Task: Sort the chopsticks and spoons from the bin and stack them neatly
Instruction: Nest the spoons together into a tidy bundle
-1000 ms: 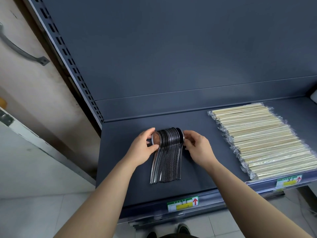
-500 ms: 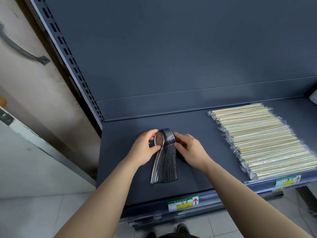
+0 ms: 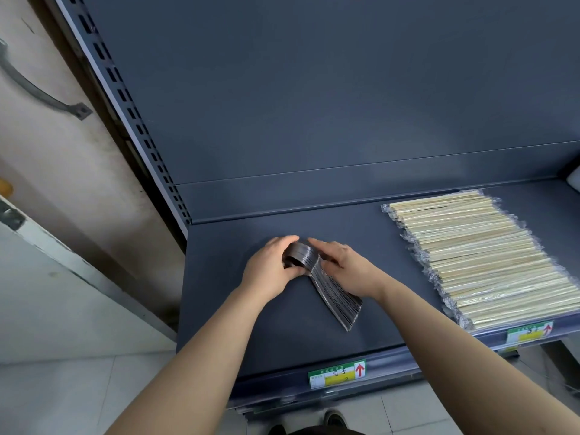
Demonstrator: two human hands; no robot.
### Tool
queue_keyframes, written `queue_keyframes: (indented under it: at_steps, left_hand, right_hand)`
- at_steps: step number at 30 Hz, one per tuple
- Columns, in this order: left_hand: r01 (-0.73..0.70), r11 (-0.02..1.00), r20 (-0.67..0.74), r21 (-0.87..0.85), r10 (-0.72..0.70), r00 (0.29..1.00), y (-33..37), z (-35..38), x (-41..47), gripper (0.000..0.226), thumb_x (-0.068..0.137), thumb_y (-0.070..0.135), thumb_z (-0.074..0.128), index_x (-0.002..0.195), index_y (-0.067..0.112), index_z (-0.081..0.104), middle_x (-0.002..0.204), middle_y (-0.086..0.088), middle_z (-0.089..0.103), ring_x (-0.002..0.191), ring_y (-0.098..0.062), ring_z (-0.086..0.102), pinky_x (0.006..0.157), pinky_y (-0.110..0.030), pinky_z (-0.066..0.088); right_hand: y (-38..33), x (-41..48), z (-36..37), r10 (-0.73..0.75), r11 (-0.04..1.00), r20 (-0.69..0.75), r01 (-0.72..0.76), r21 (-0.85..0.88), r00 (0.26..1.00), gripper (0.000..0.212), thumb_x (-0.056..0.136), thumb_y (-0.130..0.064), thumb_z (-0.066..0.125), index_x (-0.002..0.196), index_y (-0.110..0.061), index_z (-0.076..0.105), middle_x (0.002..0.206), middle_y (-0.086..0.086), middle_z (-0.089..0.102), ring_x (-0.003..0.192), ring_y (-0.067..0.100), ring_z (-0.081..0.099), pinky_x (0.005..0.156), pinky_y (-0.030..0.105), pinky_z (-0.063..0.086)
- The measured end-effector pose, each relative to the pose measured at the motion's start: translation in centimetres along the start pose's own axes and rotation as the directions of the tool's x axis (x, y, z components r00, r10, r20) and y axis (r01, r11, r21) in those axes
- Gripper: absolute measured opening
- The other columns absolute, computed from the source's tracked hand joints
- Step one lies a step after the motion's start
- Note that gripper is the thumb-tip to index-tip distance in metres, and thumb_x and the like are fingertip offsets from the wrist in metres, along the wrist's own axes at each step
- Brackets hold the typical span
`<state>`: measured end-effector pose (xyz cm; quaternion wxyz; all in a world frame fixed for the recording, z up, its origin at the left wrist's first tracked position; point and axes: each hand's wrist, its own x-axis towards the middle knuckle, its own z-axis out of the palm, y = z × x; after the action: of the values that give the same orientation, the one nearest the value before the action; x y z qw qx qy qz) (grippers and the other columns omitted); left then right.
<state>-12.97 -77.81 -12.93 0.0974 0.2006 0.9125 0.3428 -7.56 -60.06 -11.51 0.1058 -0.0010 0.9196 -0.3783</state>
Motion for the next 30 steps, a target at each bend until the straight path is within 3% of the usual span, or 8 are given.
queue_keyframes:
  at_steps: [3, 6, 9, 12, 15, 20, 25, 30]
  left_hand:
    - [0.012, 0.999, -0.069, 0.032, -0.01, 0.998, -0.6, -0.1, -0.6, 0.048, 0.071, 0.042, 0.081, 0.11, 0.029, 0.058, 0.104, 0.015, 0.059, 0.092, -0.01, 0.056, 0.075, -0.025, 0.042]
    - [0.023, 0.999, -0.134, 0.024, -0.02, 0.991, -0.8, 0.5, -1.4, 0.041, 0.072, 0.042, 0.079, 0.103, 0.025, 0.057, 0.099, 0.013, 0.058, 0.092, -0.011, 0.056, 0.074, -0.024, 0.041]
    - [-0.008, 0.997, -0.145, 0.073, 0.019, 0.989, -0.7, 1.0, -1.8, 0.044, 0.076, 0.041, 0.075, 0.111, 0.023, 0.056, 0.106, 0.01, 0.057, 0.101, -0.015, 0.051, 0.079, -0.022, 0.036]
    - [-0.015, 0.996, -0.13, 0.085, 0.026, 0.991, -0.8, 1.0, -2.0, 0.061, 0.076, 0.043, 0.075, 0.129, 0.023, 0.051, 0.121, 0.006, 0.054, 0.113, -0.018, 0.044, 0.09, -0.022, 0.033]
    - [0.012, 0.999, -0.088, 0.05, -0.007, 0.996, -0.8, 0.8, -2.0, 0.077, 0.076, 0.044, 0.074, 0.142, 0.022, 0.04, 0.133, 0.005, 0.049, 0.122, -0.02, 0.04, 0.1, -0.027, 0.032]
    - [0.041, 0.998, -0.058, -0.043, -0.043, 0.997, -0.7, 0.5, -2.1, 0.082, 0.074, 0.041, 0.077, 0.143, 0.022, 0.038, 0.133, 0.004, 0.05, 0.121, -0.018, 0.043, 0.102, -0.031, 0.036]
    - [0.051, 0.995, -0.023, -0.089, -0.053, 0.998, -0.9, 0.5, -2.4, 0.098, 0.071, 0.042, 0.079, 0.151, 0.021, 0.025, 0.144, 0.003, 0.041, 0.13, -0.017, 0.036, 0.109, -0.034, 0.032]
    - [0.032, 0.996, -0.001, -0.079, -0.032, 0.999, -1.0, 0.5, -2.2, 0.097, 0.075, 0.039, 0.078, 0.152, 0.02, 0.021, 0.152, 0.004, 0.034, 0.138, -0.018, 0.026, 0.111, -0.029, 0.024]
  right_hand:
    - [0.3, -0.8, -0.2, 0.076, 0.986, -0.002, -0.074, 0.151, 0.997, 0.066, 0.085, -0.025, 0.071, 0.143, -0.016, 0.039, 0.124, -0.006, 0.055, 0.122, 0.013, 0.05, 0.107, 0.027, 0.036]
    - [1.1, -1.7, -0.5, 0.07, 0.997, -0.014, -0.071, -0.039, 0.997, 0.08, 0.068, -0.04, 0.083, 0.137, -0.026, 0.046, 0.125, -0.007, 0.047, 0.121, 0.011, 0.037, 0.104, 0.024, 0.032]
    - [1.6, -2.0, -0.4, 0.034, 0.972, -0.07, -0.05, -0.231, 0.997, 0.071, 0.073, -0.04, 0.077, 0.137, -0.032, 0.046, 0.127, -0.006, 0.043, 0.119, 0.016, 0.035, 0.106, 0.027, 0.028]
    - [1.7, -2.1, -0.1, 0.008, 0.954, -0.108, -0.039, -0.297, 0.994, 0.073, 0.075, -0.047, 0.073, 0.14, -0.034, 0.042, 0.131, -0.006, 0.042, 0.121, 0.018, 0.035, 0.104, 0.029, 0.025]
    - [1.9, -2.2, 0.2, -0.005, 0.949, -0.129, -0.037, -0.315, 0.992, 0.08, 0.075, -0.052, 0.071, 0.144, -0.031, 0.037, 0.136, -0.007, 0.041, 0.123, 0.018, 0.035, 0.104, 0.029, 0.024]
    - [2.0, -2.0, 0.1, -0.013, 0.945, -0.115, -0.025, -0.325, 0.993, 0.079, 0.076, -0.051, 0.071, 0.144, -0.031, 0.038, 0.138, -0.006, 0.041, 0.125, 0.018, 0.035, 0.106, 0.029, 0.023]
    - [2.2, -2.6, 0.2, -0.046, 0.949, -0.078, 0.019, -0.315, 0.996, 0.108, 0.058, -0.077, 0.055, 0.149, -0.024, 0.03, 0.151, -0.005, 0.033, 0.14, 0.016, 0.027, 0.116, 0.032, 0.019]
    - [2.1, -3.4, 0.8, -0.083, 0.938, -0.019, 0.072, -0.339, 0.996, 0.105, 0.074, -0.076, 0.049, 0.153, -0.015, 0.018, 0.159, 0.001, 0.019, 0.148, 0.014, 0.012, 0.121, 0.028, 0.008]
